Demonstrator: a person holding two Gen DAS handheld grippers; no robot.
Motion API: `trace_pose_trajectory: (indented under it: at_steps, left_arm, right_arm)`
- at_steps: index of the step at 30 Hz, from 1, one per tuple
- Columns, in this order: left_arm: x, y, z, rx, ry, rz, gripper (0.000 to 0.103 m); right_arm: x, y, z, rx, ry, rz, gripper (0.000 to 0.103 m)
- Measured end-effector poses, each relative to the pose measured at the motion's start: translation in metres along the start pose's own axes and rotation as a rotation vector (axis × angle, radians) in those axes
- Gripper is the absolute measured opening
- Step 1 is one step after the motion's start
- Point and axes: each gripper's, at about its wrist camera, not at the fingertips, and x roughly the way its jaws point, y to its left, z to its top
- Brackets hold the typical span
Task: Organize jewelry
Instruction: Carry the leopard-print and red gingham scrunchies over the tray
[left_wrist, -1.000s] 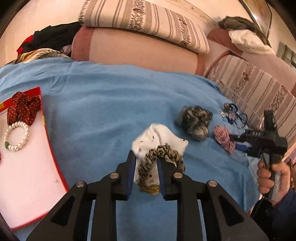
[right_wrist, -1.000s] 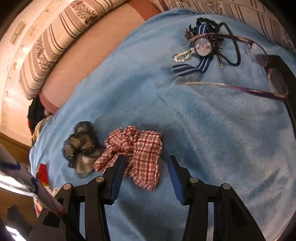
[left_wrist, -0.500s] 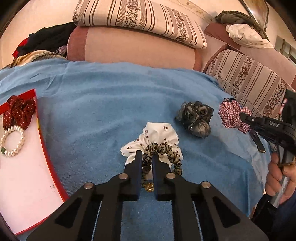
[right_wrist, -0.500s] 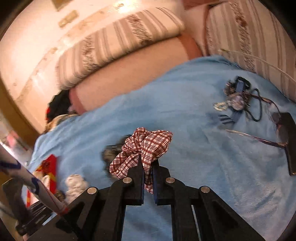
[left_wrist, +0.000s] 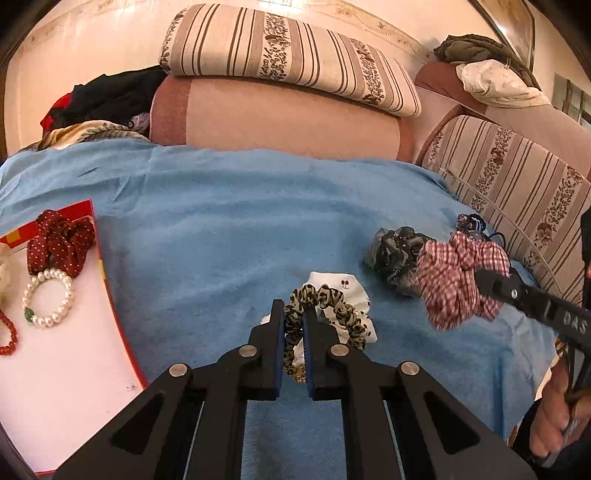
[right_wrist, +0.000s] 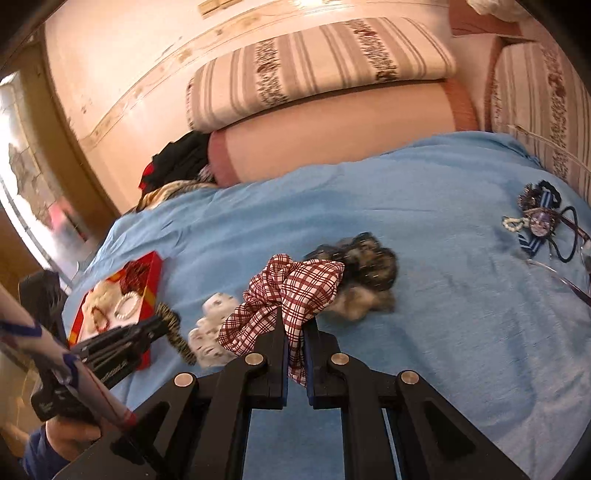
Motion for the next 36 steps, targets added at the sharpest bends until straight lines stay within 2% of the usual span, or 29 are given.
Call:
trace_pose_trajectory:
  at_steps: [9, 18, 28, 36]
  left_arm:
    - [-0.02, 0.001, 0.006, 0.011, -0.05, 0.026, 0.008]
    - [-0.057, 0.017, 0.01, -0.006, -0.117, 0.039, 0.008]
    - [-0.094, 0.068, 0.005, -0.082, -0.164, 0.102, 0.008]
    - [-0.126, 0.111, 0.001, -0.164, -0.199, 0.164, 0.008]
  right_arm:
    - [-0.004, 0.046, -0.008, -0.054, 0.035, 0.012, 0.008]
    - [-0.013, 0.085, -0.005, -0.115, 0.038, -0.004, 0.008]
    - [-0.003, 0.136, -0.008, -0.186, 0.067, 0.031, 0.008]
    - [0.021, 0.179, -0.003, -0.197, 0.111, 0.109, 0.008]
